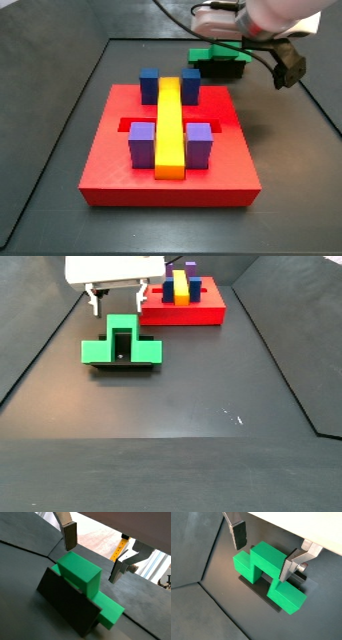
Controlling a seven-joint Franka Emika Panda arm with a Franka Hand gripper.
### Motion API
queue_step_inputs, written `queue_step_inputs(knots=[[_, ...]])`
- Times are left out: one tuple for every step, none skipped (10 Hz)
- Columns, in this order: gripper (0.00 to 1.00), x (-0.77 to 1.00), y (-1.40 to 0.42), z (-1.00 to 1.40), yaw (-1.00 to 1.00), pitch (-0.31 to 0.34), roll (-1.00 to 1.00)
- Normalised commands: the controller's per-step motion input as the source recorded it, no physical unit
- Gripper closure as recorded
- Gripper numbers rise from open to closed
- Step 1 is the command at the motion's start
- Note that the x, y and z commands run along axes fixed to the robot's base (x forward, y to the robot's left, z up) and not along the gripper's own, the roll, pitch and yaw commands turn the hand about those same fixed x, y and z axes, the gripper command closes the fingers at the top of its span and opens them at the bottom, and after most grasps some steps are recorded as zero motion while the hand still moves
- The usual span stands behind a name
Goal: Pick up the green object. Move up. Place the green object on the fixture. Regrasp the green object. Move to above the board. Insert the green object.
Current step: Regrasp the green object.
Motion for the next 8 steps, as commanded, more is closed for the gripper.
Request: queue_step_inputs(knots=[[0.0,-0.29,0.01,-0.08,0.0,-0.029,-0.03],[0.0,-0.07,0.0,-0.1,0.0,-0.031,0.0],[0.0,0.04,0.0,-0.18,0.04,-0.006,0.0],[0.0,0.06,0.0,-0.23,0.05,-0.069,-0.1],[0.0,0.11,0.0,-0.22,0.05,-0.037,-0.15],[0.0,0.13,0.0,-0.23,0.04,-0.029,-0.14],[0.0,0.12,0.01,-0.2,0.04,-0.009,-0.13],[0.0,0.11,0.03,-0.19,0.04,0.0,-0.14]])
